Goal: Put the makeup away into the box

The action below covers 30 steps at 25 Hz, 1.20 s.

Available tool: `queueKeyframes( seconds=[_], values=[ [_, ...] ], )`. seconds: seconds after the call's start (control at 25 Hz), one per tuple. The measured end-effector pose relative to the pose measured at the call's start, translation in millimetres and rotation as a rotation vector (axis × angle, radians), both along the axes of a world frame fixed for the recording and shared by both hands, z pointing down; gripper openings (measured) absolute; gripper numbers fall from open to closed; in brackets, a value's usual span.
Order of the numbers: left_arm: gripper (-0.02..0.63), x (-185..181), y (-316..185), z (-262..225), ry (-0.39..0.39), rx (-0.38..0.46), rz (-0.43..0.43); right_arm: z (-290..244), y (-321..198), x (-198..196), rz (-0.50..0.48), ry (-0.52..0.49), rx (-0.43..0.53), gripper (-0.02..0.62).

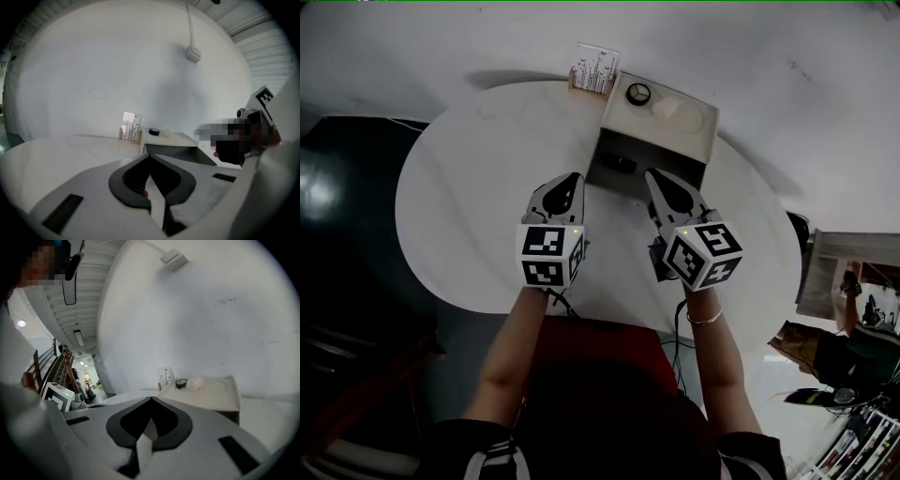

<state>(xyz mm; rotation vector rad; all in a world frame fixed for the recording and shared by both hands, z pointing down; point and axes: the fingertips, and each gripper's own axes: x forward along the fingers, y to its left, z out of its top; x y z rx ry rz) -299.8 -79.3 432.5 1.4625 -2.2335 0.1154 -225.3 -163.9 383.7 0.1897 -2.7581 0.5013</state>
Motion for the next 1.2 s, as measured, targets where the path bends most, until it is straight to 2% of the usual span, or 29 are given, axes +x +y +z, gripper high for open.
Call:
queueKeyframes(
  seconds=[0.48, 0.92, 1.2],
  values=[
    [0.021, 27, -16, -19, -0.034, 0.016, 0.059, -3, -14, 49, 0.146, -0.046, 0.021, 0.014],
    [0.021, 47, -16, -32, -0.059, 0.023, 0.065, -8, -6, 74, 0.156, -0.050, 0.110, 0.014],
    [0.021, 58, -8, -37, -0.073, 0.027, 0.056, -9, -2, 87, 0.164, -0.056, 0.119, 0.014]
  ],
)
